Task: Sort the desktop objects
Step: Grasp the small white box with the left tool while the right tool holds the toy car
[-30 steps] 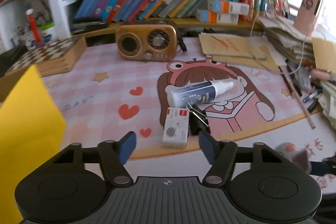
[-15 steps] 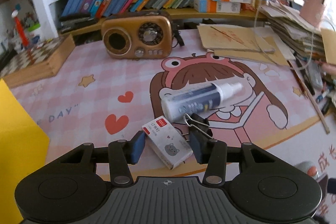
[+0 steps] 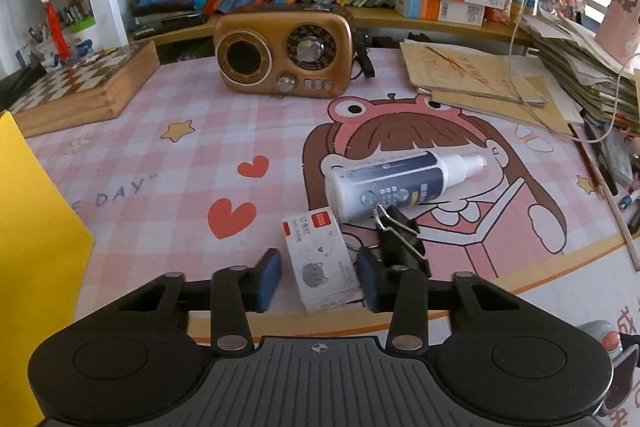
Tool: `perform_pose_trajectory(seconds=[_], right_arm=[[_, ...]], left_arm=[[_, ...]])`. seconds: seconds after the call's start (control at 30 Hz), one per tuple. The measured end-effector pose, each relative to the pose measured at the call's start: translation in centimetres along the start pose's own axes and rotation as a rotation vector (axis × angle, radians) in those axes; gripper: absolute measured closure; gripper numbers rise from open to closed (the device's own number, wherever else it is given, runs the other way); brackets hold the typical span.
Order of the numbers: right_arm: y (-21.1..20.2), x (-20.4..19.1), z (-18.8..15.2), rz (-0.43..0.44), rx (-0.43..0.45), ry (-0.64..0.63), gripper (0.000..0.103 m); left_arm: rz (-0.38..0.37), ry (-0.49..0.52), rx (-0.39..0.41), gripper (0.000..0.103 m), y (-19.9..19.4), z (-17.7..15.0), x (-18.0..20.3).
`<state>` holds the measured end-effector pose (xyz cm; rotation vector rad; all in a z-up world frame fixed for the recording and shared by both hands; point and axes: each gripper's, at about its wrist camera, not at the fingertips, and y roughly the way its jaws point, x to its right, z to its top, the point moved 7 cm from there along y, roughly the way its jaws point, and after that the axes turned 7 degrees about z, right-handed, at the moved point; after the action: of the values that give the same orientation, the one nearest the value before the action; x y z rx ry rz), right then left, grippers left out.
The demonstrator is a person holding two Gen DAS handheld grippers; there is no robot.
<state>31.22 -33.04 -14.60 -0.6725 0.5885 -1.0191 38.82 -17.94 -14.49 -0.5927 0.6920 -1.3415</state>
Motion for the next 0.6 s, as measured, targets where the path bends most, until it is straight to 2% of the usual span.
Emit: perform_pose_trajectory(seconds=[0.1,0.17,0.4,0.6], right_arm=[[0.2,-0.1,0.1,-0.01,0.001,-0.013,0.045],[0.1,-0.1,0.2,-0.018,0.005,-0.018,0.061],[-0.4,0.4,0.6,-0.005,0.026,0.005,0.062],[-2.2,-0.1,1.2,0.016,0.057,0.01,0.062]], left_arm=[[-0.001,-0.012,0.001,0.075,-0.4,-0.1,-0.6],[0.0,-0.02,0.025,0.075,-1.5,-0.3,-1.1],[-0.067,-0.066,0.093,0.075,-7.3,-0.5,-2.3],[-0.103,-0.087,0.117,0.075,-11.1,-1.6,-2.8]])
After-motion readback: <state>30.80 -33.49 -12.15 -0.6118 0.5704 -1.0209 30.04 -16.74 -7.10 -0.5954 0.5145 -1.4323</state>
